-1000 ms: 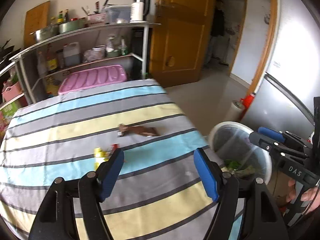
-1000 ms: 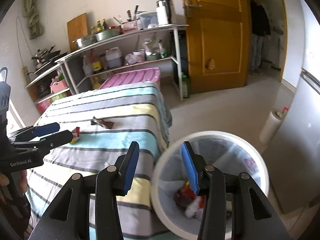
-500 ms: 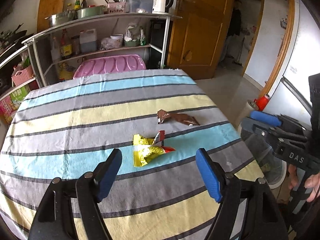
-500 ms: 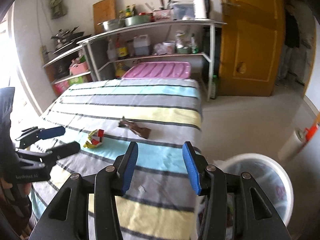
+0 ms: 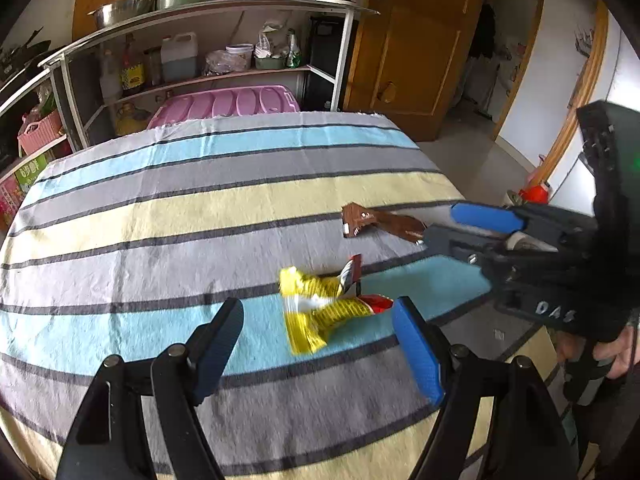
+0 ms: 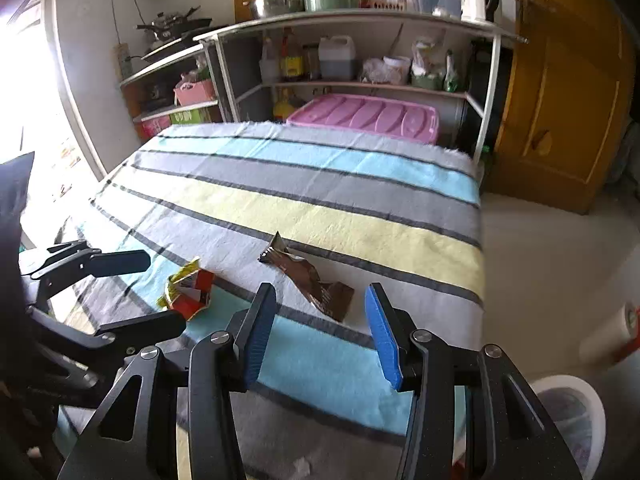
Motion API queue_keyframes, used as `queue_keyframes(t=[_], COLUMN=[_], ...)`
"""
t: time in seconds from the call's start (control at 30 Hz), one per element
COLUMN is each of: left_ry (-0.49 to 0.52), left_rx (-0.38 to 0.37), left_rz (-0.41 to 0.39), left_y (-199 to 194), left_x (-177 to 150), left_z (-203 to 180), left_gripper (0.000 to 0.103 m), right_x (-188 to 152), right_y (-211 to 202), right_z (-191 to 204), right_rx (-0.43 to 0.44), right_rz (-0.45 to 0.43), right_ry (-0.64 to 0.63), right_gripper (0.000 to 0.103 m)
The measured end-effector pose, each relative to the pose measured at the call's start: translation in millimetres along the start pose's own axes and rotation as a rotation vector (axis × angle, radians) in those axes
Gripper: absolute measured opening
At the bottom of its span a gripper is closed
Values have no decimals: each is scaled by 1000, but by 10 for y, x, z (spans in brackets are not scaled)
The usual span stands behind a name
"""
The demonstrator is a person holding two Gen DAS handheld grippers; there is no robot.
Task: Collect trash
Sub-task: 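Grasp the yellow chip bag with the left tool while the right tool grasps the brown wrapper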
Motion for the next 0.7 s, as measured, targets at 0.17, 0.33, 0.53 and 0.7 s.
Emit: queue_keyframes(t=[0.17, 0.33, 0.53, 0.7], left_ry=[-11, -27, -26, -10], left_rx=[-2, 15, 10, 14], left_rz=[9, 21, 22, 25], left_y=[53, 113, 105, 110], left_x=[34, 26, -4, 3], left_z=[51, 125, 141, 107], left_gripper=[78, 78, 72, 59], right_x=[33, 74, 109, 112], right_y=[164, 310, 336, 329], right_z=[47, 21, 46, 37], right_rx=[16, 16, 12, -4], right_rz=[15, 50, 46, 38], right_ry=[-19, -16, -31, -25], right_gripper=[48, 48, 48, 37])
Point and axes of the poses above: each gripper's, at about its wrist camera, not at the fingertips, and y roughly the way its jaws point, z to its left, x to its top, the point moved 6 cm from there along y, roughly the way its jaws point, and after that the axes turned 15 degrees about -x, right-handed, at the moved point
